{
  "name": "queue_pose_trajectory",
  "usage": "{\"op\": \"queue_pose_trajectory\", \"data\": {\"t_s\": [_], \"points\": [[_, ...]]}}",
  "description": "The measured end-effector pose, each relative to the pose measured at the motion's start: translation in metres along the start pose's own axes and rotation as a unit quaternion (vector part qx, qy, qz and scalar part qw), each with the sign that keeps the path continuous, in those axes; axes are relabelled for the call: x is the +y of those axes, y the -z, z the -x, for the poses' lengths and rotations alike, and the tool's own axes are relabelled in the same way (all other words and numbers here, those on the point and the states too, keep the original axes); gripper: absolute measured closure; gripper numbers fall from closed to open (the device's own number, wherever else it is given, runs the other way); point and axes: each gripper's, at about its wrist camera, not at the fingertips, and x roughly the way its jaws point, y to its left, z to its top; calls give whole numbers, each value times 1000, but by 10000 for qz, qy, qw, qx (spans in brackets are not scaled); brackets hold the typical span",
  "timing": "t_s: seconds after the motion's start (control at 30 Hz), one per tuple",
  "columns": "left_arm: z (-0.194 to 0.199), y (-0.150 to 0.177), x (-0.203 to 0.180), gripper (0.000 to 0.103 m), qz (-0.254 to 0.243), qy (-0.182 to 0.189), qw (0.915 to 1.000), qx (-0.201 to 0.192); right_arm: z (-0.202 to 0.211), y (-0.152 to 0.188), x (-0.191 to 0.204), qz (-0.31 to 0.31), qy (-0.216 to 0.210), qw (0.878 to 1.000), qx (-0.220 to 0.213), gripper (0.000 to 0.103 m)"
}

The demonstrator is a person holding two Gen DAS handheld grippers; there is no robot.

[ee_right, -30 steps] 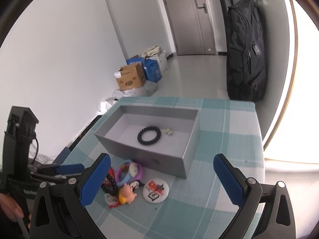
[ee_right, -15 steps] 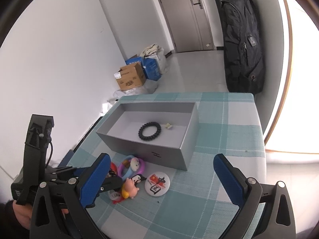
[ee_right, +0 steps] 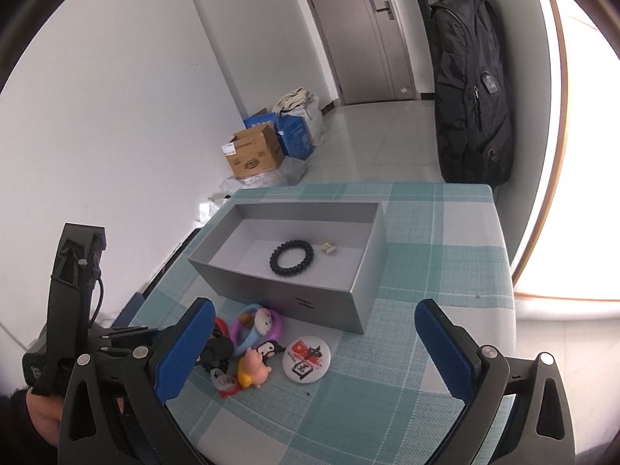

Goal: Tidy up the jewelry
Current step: 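Grasp the second black beaded bracelet with the left gripper, then carry the bracelet toward the box while the right gripper grasps the pink pig figure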

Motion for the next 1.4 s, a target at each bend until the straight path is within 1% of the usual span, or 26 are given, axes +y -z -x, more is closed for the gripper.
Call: {"op": "queue_pose_trajectory", "data": {"t_s": [0.17,0.37,0.63,0.77,0.83,0.87,0.9,0.97,1.0,1.1,1.17,1.23,1.33,1.4], "points": [[6,-3,5,61,163,149,9997,-72,-2,1,-1,0,51,10000,67,0],[17,-8,14,61,423,476,9978,-198,-7,7,-1,-33,15,9997,258,0],[30,-16,21,61,716,815,9932,-414,-8,21,13,49,-94,9989,455,0],[40,-17,23,61,738,897,9914,-598,-13,30,23,125,-289,9973,669,0],[43,-18,25,61,748,961,9903,-665,-15,32,27,153,-362,9966,724,4],[44,-19,25,61,745,975,9900,-692,-16,33,28,155,-428,9961,759,11],[44,-19,26,61,749,987,9897,-712,-18,34,29,141,-481,9956,789,20],[43,-20,29,61,770,1043,9892,-679,-23,36,29,30,-593,9942,899,31],[41,-20,30,61,789,1072,9889,-653,-25,37,29,-41,-636,9934,949,35],[43,-21,34,61,823,1116,9883,-636,-33,39,29,-228,-763,9911,1070,42],[45,-21,35,61,819,1129,9880,-658,-38,39,29,-263,-754,9905,1116,43],[45,-21,37,61,821,1146,9878,-665,-44,38,31,-267,-738,9897,1195,47],[45,-20,38,61,824,1169,9876,-652,-52,40,34,-248,-692,9885,1324,55],[45,-20,40,61,826,1188,9874,-636,-54,40,37,-210,-663,9886,1338,62]]}}
